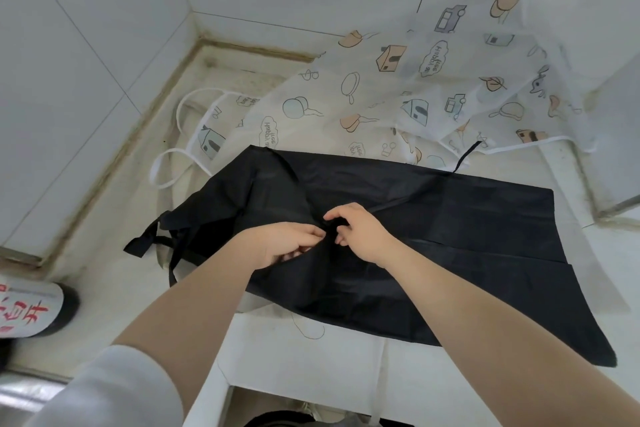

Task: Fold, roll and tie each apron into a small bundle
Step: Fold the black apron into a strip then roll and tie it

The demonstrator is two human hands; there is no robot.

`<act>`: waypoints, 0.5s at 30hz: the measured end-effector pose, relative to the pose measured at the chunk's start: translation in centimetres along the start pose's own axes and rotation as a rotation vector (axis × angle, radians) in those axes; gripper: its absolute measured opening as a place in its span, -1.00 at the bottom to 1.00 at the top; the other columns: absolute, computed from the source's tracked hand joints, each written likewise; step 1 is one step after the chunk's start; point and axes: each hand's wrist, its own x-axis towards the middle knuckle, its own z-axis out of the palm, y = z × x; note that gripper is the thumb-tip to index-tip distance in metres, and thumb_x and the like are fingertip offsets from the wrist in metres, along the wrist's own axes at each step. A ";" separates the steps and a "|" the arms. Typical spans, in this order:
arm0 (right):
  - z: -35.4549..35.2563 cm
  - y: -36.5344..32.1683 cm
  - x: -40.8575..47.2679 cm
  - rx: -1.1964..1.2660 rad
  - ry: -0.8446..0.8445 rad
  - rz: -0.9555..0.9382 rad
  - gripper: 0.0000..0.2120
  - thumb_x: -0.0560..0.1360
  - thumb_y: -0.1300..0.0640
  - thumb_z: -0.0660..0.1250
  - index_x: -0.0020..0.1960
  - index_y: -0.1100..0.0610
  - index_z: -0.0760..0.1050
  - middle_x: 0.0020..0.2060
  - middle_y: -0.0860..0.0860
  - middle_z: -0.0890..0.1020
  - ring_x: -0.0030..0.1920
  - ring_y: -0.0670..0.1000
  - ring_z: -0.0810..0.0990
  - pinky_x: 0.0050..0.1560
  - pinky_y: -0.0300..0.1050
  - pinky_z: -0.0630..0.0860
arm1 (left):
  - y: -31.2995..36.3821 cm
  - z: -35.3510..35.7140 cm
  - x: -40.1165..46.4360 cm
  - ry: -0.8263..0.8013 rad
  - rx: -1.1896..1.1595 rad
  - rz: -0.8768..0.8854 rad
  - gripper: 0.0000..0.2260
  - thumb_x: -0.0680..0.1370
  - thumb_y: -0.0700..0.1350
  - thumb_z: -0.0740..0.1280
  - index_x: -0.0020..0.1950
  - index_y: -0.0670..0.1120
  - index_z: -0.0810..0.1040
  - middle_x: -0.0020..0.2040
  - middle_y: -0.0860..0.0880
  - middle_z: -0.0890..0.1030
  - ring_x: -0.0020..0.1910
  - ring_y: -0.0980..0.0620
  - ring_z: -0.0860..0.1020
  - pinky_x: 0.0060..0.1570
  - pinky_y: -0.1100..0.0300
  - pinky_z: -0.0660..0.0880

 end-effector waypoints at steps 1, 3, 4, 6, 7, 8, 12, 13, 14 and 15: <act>-0.1 0.0 -0.1 -0.012 -0.007 -0.008 -0.72 0.58 0.34 0.14 0.21 0.15 0.48 0.21 0.03 0.37 -0.20 -0.08 0.53 0.01 -0.24 0.50 | 0.0 0.1 0.1 -0.013 0.004 0.008 -0.86 0.59 -0.06 0.23 0.07 -0.02 0.54 -0.35 0.05 0.37 -0.44 0.16 0.26 -0.44 0.32 0.19; -0.2 0.0 -0.2 -0.063 -0.009 -0.021 -0.81 0.57 0.29 0.22 0.14 0.17 0.52 0.22 0.03 0.38 -0.20 -0.12 0.48 0.01 -0.28 0.43 | 0.3 0.6 0.1 -0.046 0.016 0.019 -0.88 0.57 -0.03 0.25 -0.08 -0.06 0.49 -0.33 0.03 0.35 -0.39 0.13 0.26 -0.35 0.27 0.18; -0.2 0.0 -0.2 -0.105 0.003 -0.028 -0.85 0.56 0.24 0.26 0.09 0.18 0.53 0.22 0.04 0.39 -0.20 -0.13 0.45 0.02 -0.30 0.39 | 0.4 0.8 0.1 -0.042 0.002 0.021 -0.86 0.57 -0.03 0.25 -0.13 -0.06 0.48 -0.31 0.02 0.37 -0.36 0.12 0.29 -0.31 0.26 0.21; -0.3 -0.2 -0.4 -0.163 0.075 -0.071 -0.89 0.54 0.16 0.30 0.01 0.18 0.55 0.23 0.01 0.38 -0.26 -0.18 0.39 -0.01 -0.30 0.33 | 0.9 1.2 -0.1 0.027 -0.103 0.007 -0.80 0.60 0.00 0.21 -0.10 -0.08 0.53 -0.22 0.00 0.49 -0.26 0.11 0.42 -0.20 0.29 0.37; -0.5 -0.3 -0.6 -0.165 0.130 -0.104 -0.90 0.54 0.15 0.31 -0.03 0.18 0.54 0.23 -0.01 0.36 -0.28 -0.18 0.38 -0.03 -0.29 0.33 | 0.9 1.1 0.1 0.066 -0.163 -0.006 -0.73 0.61 0.06 0.17 -0.03 -0.09 0.54 -0.13 -0.02 0.54 -0.17 0.09 0.48 -0.11 0.28 0.42; -0.7 -0.5 -1.0 -0.148 0.186 -0.132 -0.92 0.53 0.15 0.31 -0.06 0.16 0.54 0.23 -0.03 0.35 -0.27 -0.15 0.41 -0.04 -0.27 0.34 | 0.8 1.0 0.2 0.095 -0.211 -0.015 -0.63 0.61 0.13 0.11 0.07 -0.12 0.54 -0.01 -0.06 0.56 -0.05 0.06 0.51 0.01 0.26 0.44; -1.8 -1.5 -2.2 -0.008 0.253 -0.190 -0.81 0.47 0.22 0.33 -0.26 0.00 0.42 0.00 -0.09 0.47 -0.05 -0.06 0.47 -0.01 -0.22 0.39 | 0.8 0.9 0.2 0.055 -0.307 -0.042 -0.35 0.56 0.32 -0.05 0.32 -0.14 0.45 0.30 -0.14 0.49 0.30 -0.04 0.42 0.39 0.07 0.25; -2.1 -1.7 -2.5 0.019 0.219 -0.175 -0.77 0.46 0.23 0.32 -0.28 -0.03 0.39 -0.09 -0.07 0.50 -0.09 -0.05 0.47 -0.04 -0.21 0.39 | 1.1 1.1 0.2 0.070 -0.350 -0.018 -0.41 0.58 0.29 -0.04 0.23 -0.12 0.51 0.21 -0.10 0.53 0.21 0.01 0.47 0.33 0.11 0.30; -2.3 -1.9 -2.7 0.050 0.184 -0.151 -0.76 0.47 0.24 0.31 -0.28 -0.03 0.39 -0.15 -0.05 0.53 -0.15 -0.06 0.48 -0.08 -0.21 0.40 | 1.4 1.3 -0.1 0.080 -0.403 0.005 -0.50 0.59 0.24 0.01 0.13 -0.10 0.53 0.11 -0.06 0.56 0.10 0.06 0.50 0.21 0.15 0.35; -2.4 -2.0 -2.7 0.081 0.163 -0.121 -0.79 0.48 0.24 0.30 -0.26 0.00 0.40 -0.20 -0.05 0.54 -0.21 -0.08 0.48 -0.12 -0.23 0.40 | 1.8 1.5 -0.2 0.089 -0.453 0.023 -0.59 0.60 0.18 0.08 0.07 -0.10 0.53 0.04 -0.04 0.57 0.02 0.07 0.51 0.10 0.17 0.40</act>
